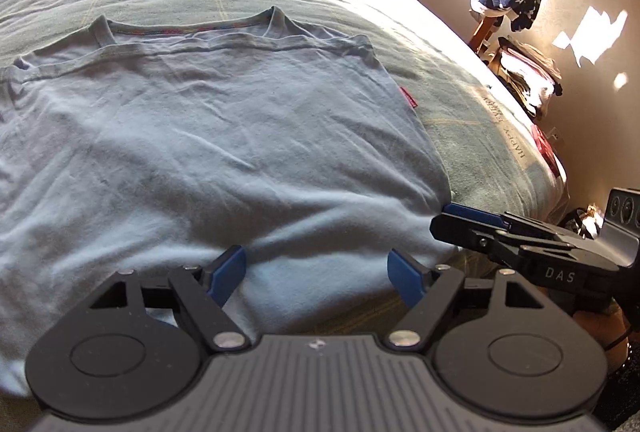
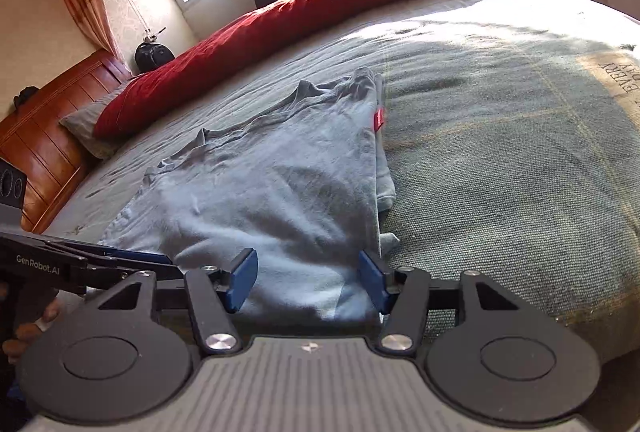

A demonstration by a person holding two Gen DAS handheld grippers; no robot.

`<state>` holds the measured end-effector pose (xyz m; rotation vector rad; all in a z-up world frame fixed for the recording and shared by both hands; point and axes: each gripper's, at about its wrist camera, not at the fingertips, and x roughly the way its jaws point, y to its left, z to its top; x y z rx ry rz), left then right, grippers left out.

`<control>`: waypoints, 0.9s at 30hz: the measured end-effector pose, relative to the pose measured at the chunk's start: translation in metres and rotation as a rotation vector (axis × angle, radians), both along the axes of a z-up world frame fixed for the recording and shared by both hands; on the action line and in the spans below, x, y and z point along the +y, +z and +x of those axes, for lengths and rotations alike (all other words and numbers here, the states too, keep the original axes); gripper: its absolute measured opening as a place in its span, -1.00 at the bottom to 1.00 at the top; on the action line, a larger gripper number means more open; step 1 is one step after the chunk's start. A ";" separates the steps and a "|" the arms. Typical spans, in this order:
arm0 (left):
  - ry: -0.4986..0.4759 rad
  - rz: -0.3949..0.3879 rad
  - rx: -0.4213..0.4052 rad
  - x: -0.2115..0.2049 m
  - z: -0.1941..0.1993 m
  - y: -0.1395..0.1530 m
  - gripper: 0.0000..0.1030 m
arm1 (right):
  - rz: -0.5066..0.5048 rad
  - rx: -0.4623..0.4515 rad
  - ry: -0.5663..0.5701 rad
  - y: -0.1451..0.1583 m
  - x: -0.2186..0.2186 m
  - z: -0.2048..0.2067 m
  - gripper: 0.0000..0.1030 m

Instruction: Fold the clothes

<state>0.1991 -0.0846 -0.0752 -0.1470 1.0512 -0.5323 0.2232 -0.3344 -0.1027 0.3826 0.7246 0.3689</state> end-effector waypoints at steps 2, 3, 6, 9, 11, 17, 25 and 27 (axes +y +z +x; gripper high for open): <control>0.020 -0.020 0.013 0.000 0.002 0.006 0.51 | -0.001 -0.010 0.012 0.000 0.000 -0.001 0.24; 0.029 -0.030 0.019 -0.001 0.004 0.009 0.51 | -0.004 -0.014 0.018 -0.001 0.000 -0.001 0.26; -0.007 -0.054 -0.021 -0.013 0.002 0.022 0.52 | -0.006 -0.029 0.036 -0.002 0.002 -0.002 0.35; -0.034 -0.086 0.013 -0.025 0.007 0.014 0.54 | -0.030 -0.045 0.052 -0.001 0.004 -0.004 0.35; -0.024 -0.074 0.026 -0.031 0.012 0.003 0.54 | -0.040 -0.055 0.061 -0.001 0.004 -0.005 0.35; -0.001 -0.070 -0.003 -0.035 0.014 0.011 0.53 | -0.045 -0.081 0.089 0.005 0.008 -0.009 0.36; 0.082 -0.126 0.035 -0.018 0.018 -0.001 0.54 | -0.070 -0.092 0.157 0.004 0.027 -0.007 0.39; 0.093 -0.115 0.004 -0.013 0.018 0.007 0.54 | -0.065 -0.094 0.156 0.004 0.025 -0.009 0.40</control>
